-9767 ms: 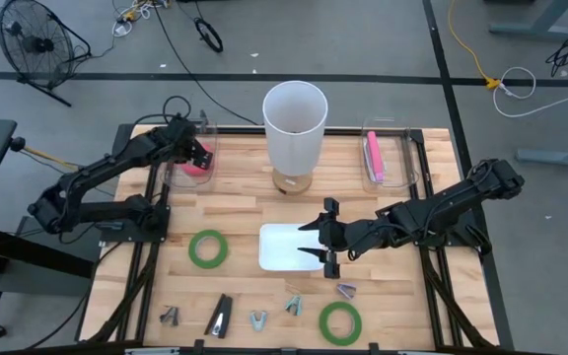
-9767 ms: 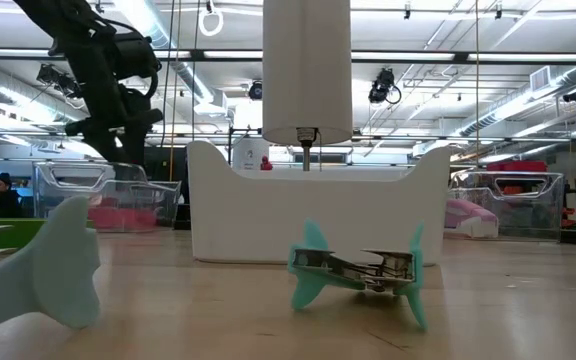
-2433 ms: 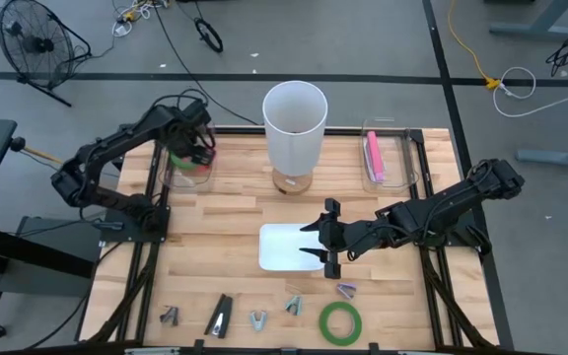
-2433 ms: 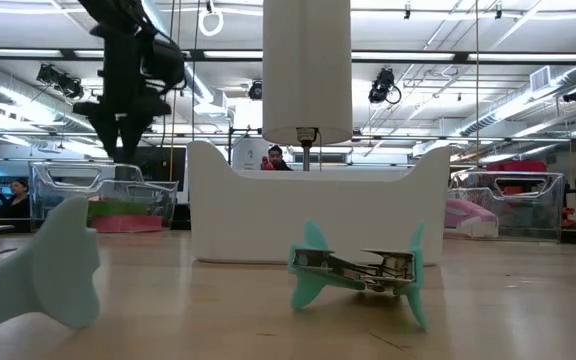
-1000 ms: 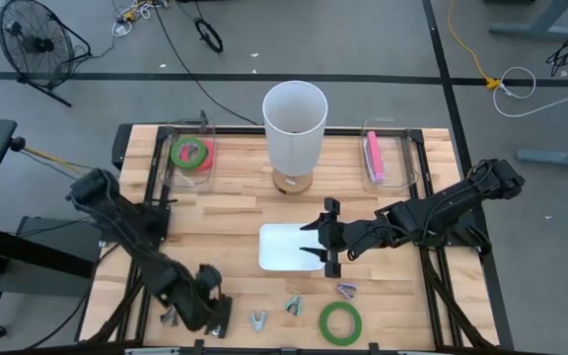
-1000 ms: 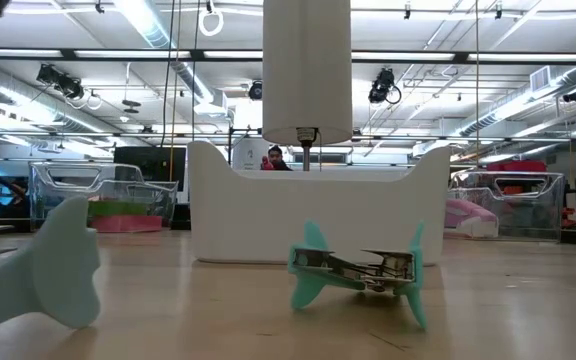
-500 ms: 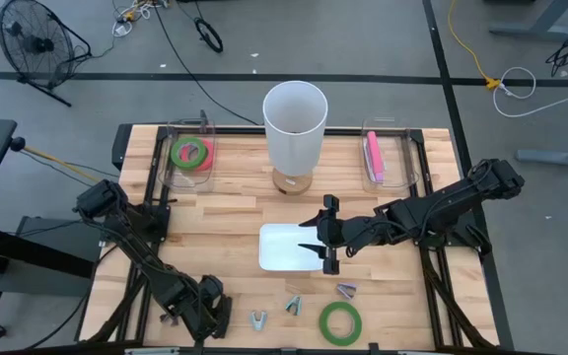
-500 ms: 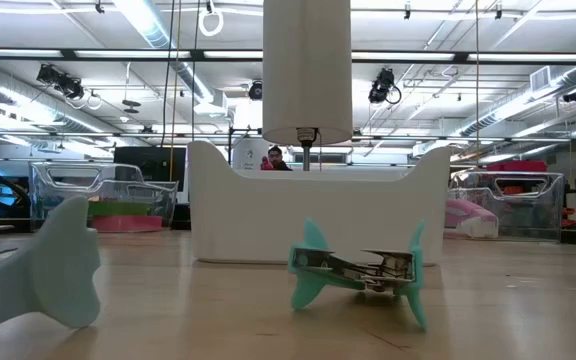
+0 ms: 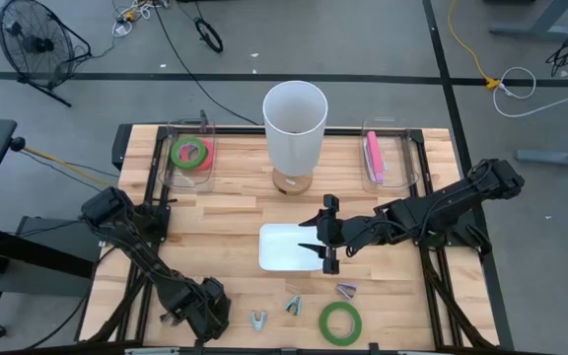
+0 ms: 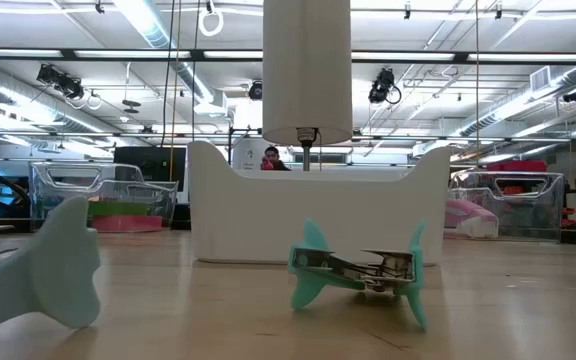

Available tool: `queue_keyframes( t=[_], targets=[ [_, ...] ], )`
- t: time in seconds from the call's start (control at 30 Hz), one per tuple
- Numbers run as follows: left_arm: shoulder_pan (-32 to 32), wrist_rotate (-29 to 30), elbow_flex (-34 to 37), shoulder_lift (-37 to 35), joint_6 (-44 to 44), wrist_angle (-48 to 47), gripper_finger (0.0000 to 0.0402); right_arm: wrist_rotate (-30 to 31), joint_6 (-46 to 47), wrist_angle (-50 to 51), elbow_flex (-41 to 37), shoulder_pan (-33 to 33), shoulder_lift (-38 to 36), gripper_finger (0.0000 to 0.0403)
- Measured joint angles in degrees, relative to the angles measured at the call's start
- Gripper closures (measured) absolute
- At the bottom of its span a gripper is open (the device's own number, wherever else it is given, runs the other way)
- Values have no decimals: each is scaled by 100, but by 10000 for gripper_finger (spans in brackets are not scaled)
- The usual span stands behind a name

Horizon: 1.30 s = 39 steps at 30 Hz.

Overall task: Pick and place Stapler, Stapler remover, tape
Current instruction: Put the black stapler into the right transparent bin

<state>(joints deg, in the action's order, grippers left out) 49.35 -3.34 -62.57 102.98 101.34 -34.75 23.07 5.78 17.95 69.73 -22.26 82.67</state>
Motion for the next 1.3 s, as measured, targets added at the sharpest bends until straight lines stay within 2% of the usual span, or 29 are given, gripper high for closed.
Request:
queue_keyframes(
  t=[0.1,0.23,0.27,0.5,0.7,0.87,1.03,1.3],
  targets=[
    [-1,-2,0,12,-92,-52,260,0,0,-30,0,0,0,179],
    [-27,106,-1,8,-472,-59,361,0,2,-39,0,0,0,179],
    [-32,154,-2,6,-575,-40,368,0,2,-39,0,0,0,179],
    [-102,358,-12,-23,-979,-93,367,0,19,-39,0,0,0,179],
    [-217,1050,-305,-432,-1432,-885,367,0,17,-39,0,0,0,179],
    [-335,2147,-781,-944,-1945,-1800,367,-2,77,-40,0,0,0,179],
    [-461,3834,-1265,-1361,-2457,-2695,367,-2,256,-202,0,-1,0,179],
    [-935,6033,-1529,-1569,-3491,-2827,367,-2,261,-1202,-2,46,0,179]
  ],
)
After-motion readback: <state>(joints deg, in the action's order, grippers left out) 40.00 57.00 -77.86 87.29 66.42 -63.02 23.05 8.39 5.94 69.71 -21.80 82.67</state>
